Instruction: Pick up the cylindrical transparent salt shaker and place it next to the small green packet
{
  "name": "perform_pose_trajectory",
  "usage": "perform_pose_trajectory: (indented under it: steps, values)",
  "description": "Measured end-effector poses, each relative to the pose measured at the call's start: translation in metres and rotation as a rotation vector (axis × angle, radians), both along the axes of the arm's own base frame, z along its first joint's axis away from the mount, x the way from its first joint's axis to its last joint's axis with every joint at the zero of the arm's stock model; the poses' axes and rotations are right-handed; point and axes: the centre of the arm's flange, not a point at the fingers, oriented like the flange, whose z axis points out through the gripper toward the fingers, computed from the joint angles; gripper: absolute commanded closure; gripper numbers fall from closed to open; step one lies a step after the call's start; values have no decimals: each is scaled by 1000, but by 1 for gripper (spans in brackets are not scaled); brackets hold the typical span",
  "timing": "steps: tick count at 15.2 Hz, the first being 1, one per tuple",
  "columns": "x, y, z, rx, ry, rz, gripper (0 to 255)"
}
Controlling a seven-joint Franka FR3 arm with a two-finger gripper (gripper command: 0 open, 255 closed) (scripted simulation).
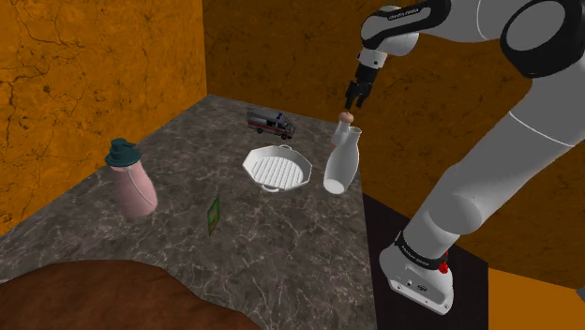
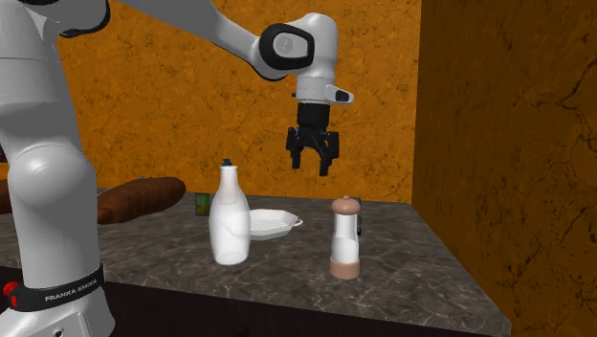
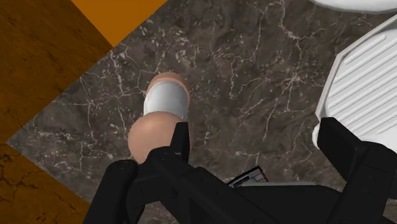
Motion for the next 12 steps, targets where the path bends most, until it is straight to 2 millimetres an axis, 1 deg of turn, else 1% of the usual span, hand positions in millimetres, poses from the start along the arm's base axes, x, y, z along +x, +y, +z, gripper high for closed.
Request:
perform_pose_trajectory:
  steps: [1,3,5,7,9,12]
  values:
    - [2,-14,-6,7,3,-3,0]
    - [9,-37,-14,21,8,-8,0]
    - [20,-63,-26,33,13,-13,0]
    - [26,-82,-38,45,18,-17,0]
    - [28,-89,-47,49,18,-17,0]
    - [30,-90,-62,50,18,-17,0]
